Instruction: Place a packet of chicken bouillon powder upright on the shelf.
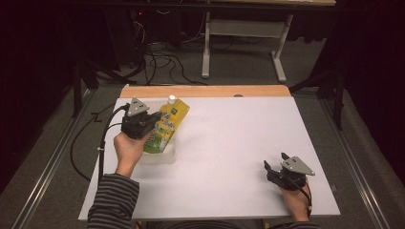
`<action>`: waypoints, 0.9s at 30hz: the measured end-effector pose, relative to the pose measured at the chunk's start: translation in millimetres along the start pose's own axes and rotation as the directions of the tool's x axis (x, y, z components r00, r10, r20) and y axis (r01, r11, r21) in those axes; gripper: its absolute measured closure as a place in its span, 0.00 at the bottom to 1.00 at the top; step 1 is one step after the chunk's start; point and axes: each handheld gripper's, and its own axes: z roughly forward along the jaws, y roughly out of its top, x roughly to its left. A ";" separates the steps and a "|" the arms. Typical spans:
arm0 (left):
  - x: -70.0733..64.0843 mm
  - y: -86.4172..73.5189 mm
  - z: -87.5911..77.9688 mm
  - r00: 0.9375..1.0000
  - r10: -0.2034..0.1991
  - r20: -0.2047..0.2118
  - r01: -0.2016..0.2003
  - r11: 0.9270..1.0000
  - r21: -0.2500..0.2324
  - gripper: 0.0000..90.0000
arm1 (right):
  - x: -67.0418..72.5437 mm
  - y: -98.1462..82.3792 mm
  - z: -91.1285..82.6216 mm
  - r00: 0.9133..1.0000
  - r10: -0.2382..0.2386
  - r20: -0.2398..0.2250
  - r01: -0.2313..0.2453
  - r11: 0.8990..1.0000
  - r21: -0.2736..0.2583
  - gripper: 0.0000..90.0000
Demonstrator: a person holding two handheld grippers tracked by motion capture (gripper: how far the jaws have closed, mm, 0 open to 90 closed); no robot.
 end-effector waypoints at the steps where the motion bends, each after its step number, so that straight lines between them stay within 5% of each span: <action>1: 2.1 0.7 -1.4 1.000 -0.019 0.002 0.019 0.999 0.028 1.00 | -0.5 -0.1 0.0 1.000 0.001 -0.002 -0.001 1.000 -0.004 0.33; 9: 9.7 2.3 -9.5 0.999 -0.045 0.008 0.044 0.989 0.142 0.98 | 0.0 0.0 -0.1 1.000 -0.001 0.000 0.001 1.000 -0.003 0.33; 16: 12.5 0.9 -11.2 0.999 -0.054 -0.005 0.053 0.980 0.192 0.96 | 0.3 0.0 -0.3 1.000 -0.001 0.000 0.001 1.000 -0.002 0.33; 27: 14.1 -0.2 -5.2 0.996 -0.083 0.018 0.074 0.951 0.299 0.93 | 0.6 0.0 0.3 1.000 -0.007 0.002 0.007 1.000 0.000 0.33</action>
